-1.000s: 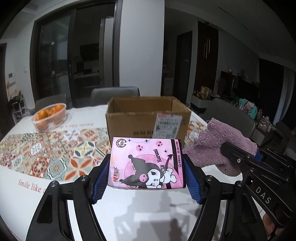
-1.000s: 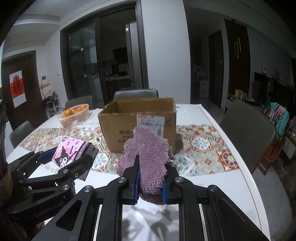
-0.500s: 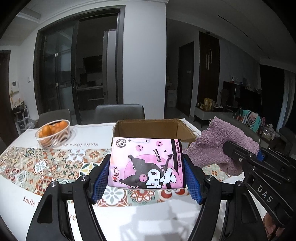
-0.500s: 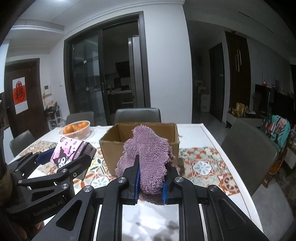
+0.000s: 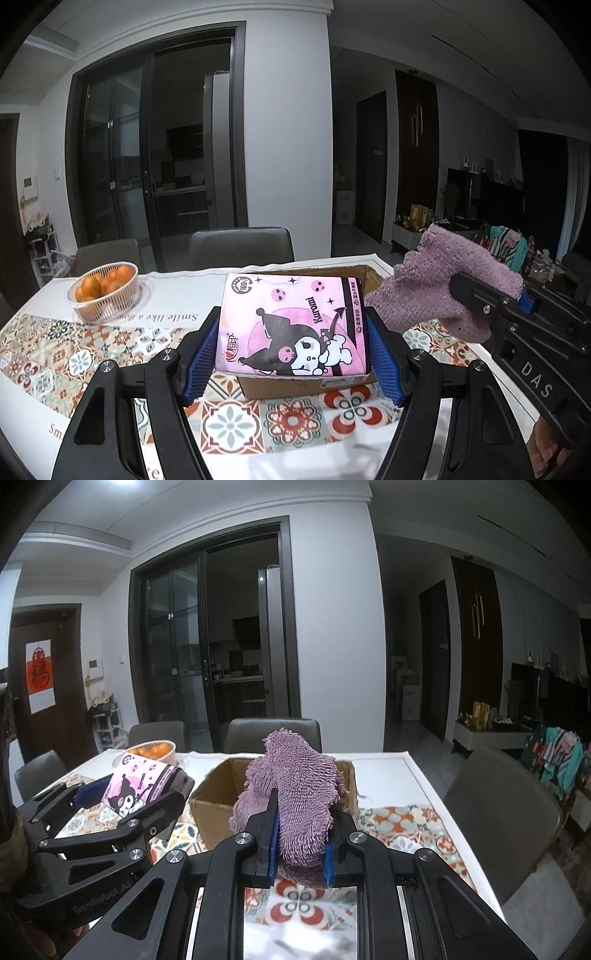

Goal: Organize soft objects
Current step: 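Carry the tissue pack and towel over the box with both tools, then open both tools to drop the tissue pack and towel into the box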

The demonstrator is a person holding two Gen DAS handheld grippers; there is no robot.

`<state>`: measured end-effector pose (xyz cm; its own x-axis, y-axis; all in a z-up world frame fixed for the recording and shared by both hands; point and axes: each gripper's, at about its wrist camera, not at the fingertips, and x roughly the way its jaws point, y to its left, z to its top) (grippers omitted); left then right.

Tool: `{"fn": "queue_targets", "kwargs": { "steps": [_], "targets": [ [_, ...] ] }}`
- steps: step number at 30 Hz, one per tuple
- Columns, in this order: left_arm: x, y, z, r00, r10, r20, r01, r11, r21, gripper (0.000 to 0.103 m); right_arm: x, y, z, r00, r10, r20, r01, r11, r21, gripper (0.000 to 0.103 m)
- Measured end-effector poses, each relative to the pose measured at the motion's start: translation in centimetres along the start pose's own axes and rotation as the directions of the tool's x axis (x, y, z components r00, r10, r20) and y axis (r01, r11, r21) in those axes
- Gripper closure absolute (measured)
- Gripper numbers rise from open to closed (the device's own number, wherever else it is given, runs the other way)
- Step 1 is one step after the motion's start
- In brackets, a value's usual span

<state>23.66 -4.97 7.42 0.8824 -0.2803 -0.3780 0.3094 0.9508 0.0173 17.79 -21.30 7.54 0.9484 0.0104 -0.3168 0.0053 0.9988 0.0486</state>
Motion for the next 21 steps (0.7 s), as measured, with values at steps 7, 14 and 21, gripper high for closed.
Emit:
{"fn": "queue_targets", "kwargs": {
  "steps": [7,14,21],
  "targets": [
    [2.9,0.8,1.0,1.000,0.011,0.002,-0.011,1.000,-0.001,0.031,2.1,0.0,1.5,1.000,-0.012,0.028,0.012,1.000,-0.018,0.084],
    [5.8,1.3,1.5,1.000,0.025,-0.017,-0.025,1.000,0.014,0.031,4.2,0.6,2.0,0.999,-0.011,0.044,0.013,0.999,-0.048,0.084],
    [9.0,1.4,1.4,0.999,0.022,-0.048,-0.021,0.999,0.029,0.031,6.9,1.0,1.9,1.000,-0.007,0.024,0.009,0.997,-0.080,0.084]
  ]
}}
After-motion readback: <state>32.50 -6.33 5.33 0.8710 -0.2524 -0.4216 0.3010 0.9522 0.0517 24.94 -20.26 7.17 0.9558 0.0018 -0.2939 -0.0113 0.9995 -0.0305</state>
